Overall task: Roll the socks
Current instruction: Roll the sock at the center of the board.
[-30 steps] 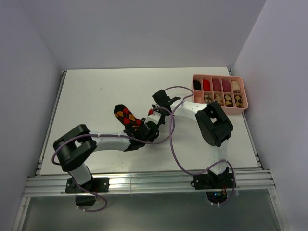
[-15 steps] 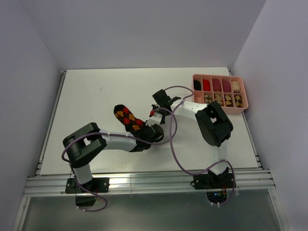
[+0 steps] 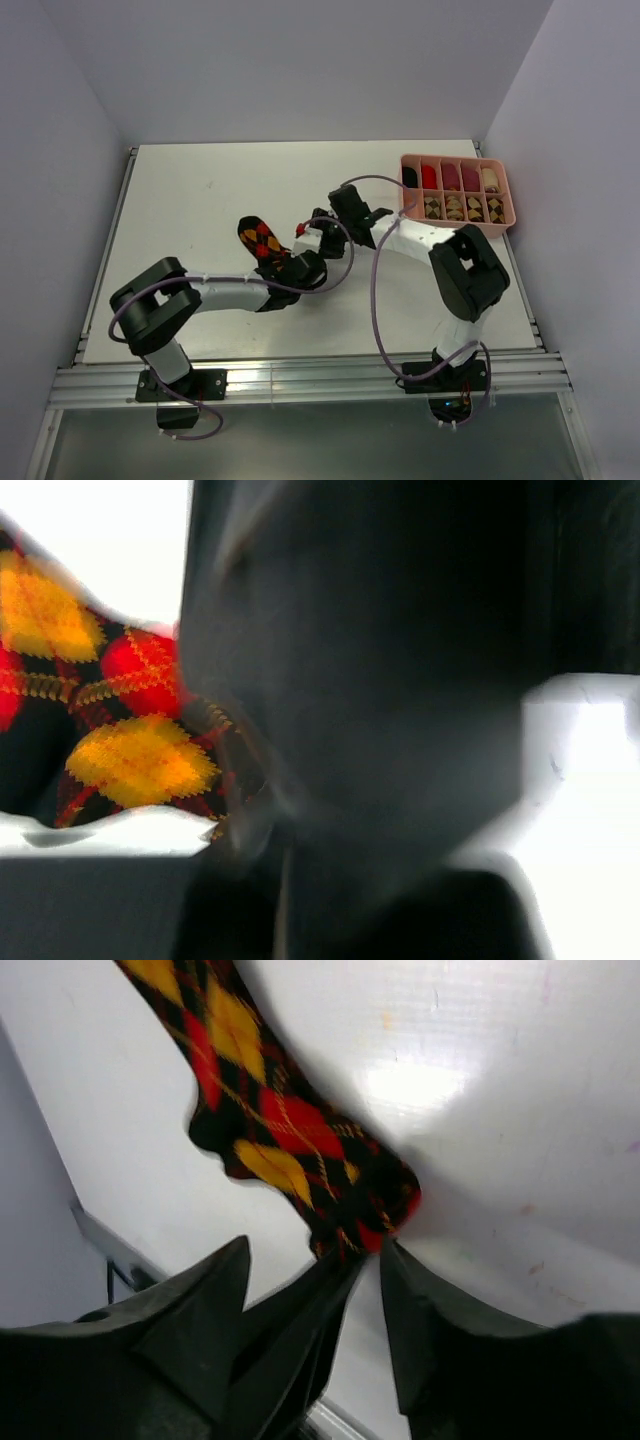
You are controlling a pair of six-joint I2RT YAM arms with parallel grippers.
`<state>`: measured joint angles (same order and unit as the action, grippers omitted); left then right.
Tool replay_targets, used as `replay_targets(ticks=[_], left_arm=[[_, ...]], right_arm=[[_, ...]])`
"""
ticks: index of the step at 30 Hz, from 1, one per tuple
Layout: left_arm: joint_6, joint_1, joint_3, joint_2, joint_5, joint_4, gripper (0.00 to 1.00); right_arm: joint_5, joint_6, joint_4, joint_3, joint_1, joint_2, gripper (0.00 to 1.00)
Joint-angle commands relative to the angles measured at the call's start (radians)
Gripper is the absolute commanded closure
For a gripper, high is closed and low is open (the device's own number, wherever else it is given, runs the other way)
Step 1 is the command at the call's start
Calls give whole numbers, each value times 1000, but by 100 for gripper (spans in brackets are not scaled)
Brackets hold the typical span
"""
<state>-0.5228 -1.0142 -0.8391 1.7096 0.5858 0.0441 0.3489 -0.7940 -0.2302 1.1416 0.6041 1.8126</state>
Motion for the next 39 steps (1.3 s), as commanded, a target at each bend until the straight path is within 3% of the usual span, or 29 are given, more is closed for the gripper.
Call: replay_targets(ticks=[1,7,15,21,33,38,39], left_arm=[[-110,61,67,-86,-257,-66,99],[-229,276,179,-189,-573,74,99],[-403,469,282,-182,-982,305,99],[-482,562,294,-96,-1134,391,99],[-514,634,267,27,-1204,416,99],[-557,660,282,71,-1244,467,99],[-557,663,282,79,-1245,471,99]], right_arm=[[-2,-54,159,-61,-17,-146,37],[-37,-106,273,-146,-24,-196,28],[7,-143,403,-227,-10,-124,27],[15,-162,437,-217,9,-42,26],[-27,-148,370,-177,46,56,30],[-39,-140,348,-154,46,93,44],[-44,-134,345,-149,46,93,54]])
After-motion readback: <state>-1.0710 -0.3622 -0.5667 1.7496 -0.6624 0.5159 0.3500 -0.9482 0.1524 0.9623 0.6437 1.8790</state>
